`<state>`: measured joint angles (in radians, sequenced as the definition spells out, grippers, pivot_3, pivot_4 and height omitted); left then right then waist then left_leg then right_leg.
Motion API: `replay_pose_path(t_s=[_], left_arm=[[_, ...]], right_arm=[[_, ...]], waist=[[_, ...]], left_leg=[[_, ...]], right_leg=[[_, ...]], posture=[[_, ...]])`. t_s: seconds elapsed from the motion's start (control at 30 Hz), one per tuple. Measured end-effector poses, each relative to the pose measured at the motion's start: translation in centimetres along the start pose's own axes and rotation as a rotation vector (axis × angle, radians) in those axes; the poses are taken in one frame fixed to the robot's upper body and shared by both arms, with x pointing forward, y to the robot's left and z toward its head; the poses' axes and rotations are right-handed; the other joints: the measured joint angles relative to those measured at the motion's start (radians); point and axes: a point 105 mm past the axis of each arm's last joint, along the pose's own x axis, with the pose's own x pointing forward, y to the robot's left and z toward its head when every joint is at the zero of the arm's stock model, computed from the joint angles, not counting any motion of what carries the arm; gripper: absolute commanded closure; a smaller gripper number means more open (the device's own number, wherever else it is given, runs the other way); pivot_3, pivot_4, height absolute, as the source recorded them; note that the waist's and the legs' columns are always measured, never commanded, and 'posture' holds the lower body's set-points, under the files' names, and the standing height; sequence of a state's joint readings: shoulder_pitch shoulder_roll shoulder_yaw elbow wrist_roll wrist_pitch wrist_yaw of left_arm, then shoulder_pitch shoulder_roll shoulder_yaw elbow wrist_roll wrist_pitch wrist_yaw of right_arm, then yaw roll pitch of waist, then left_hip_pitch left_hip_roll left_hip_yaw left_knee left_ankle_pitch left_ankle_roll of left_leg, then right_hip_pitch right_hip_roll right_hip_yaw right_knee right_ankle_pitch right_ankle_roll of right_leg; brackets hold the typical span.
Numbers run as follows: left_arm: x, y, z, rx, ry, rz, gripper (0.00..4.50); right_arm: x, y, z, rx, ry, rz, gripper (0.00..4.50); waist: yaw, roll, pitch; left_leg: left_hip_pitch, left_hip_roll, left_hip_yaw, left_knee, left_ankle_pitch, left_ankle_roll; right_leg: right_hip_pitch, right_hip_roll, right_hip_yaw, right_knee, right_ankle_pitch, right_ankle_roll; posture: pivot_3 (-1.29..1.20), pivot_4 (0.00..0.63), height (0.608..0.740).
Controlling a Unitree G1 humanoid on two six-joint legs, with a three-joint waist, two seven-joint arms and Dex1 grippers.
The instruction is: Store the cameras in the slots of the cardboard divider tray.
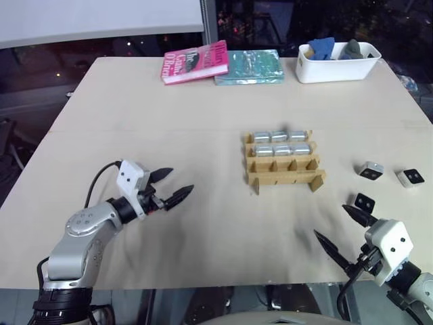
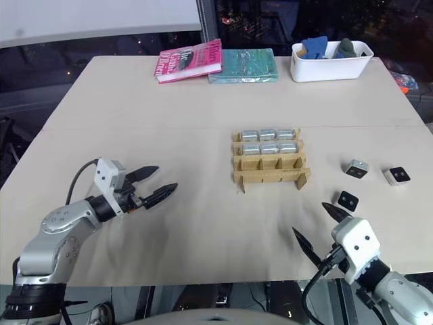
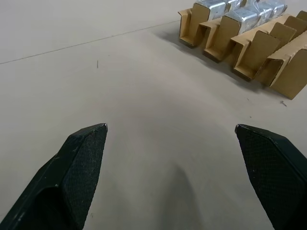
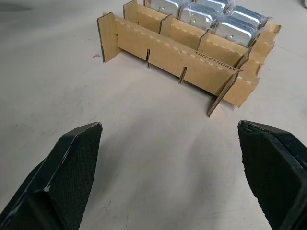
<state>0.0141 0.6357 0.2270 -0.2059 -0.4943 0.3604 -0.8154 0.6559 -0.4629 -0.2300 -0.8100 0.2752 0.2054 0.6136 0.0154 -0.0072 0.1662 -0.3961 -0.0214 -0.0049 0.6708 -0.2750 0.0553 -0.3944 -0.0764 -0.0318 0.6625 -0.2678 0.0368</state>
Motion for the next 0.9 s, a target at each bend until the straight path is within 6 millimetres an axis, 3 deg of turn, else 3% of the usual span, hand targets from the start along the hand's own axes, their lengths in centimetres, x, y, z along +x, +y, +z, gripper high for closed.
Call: replay_pose_path(t_s=[0.1, 0.27, 0.5, 0.7, 0.9], left_arm=[[0.2, 0.0, 0.3, -0.015, -0.019, -0.002, 0.06], [1.5, -0.8, 3.2, -0.05, -0.144, -0.06, 0.06], [2.2, -1.8, 5.9, -0.075, -0.231, -0.149, 0.06], [1.8, -6.6, 9.0, 0.056, -0.271, -0.47, 0.06], [2.0, -8.5, 9.9, 0.101, -0.277, -0.597, 0.06]], right_arm=[[0.3, -0.4, 0.2, 0.008, -0.015, -0.03, 0.0], [1.5, -2.3, 1.6, 0.06, -0.091, -0.152, 0.0], [1.3, -7.2, 1.9, 0.101, -0.051, -0.428, 0.0], [-1.5, -12.9, -1.1, 0.25, 0.071, -0.69, 0.0], [-3.2, -16.9, -2.5, 0.196, 0.204, -0.824, 0.0]], waist=[[0.0, 0.0, 0.0], [0.0, -0.001, -0.001], [-0.001, -0.001, -0.001], [0.0, 0.0, -0.001], [-0.01, 0.003, -0.003]], left_leg=[[0.0, 0.0, 0.0, 0.0, 0.0, 0.0], [0.0, 0.0, 0.0, 0.001, 0.0, -0.001], [0.0, 0.0, 0.0, 0.001, 0.002, -0.003], [-0.001, -0.001, 0.0, 0.001, 0.002, -0.003], [0.0, 0.0, 0.003, 0.001, 0.001, -0.002]], right_leg=[[0.0, 0.0, 0.0, 0.0, 0.0, 0.0], [0.0, 0.0, 0.0, 0.001, 0.0, 0.0], [0.0, 0.002, 0.0, 0.001, 0.0, 0.0], [0.001, 0.003, 0.0, 0.001, 0.0, 0.0], [0.0, 0.006, 0.004, 0.002, 0.0, 0.0]], posture=[[0.0, 0.15, 0.74], [0.0, 0.15, 0.74], [0.0, 0.15, 0.74], [0.0, 0.15, 0.74], [0.0, 0.15, 0.74]])
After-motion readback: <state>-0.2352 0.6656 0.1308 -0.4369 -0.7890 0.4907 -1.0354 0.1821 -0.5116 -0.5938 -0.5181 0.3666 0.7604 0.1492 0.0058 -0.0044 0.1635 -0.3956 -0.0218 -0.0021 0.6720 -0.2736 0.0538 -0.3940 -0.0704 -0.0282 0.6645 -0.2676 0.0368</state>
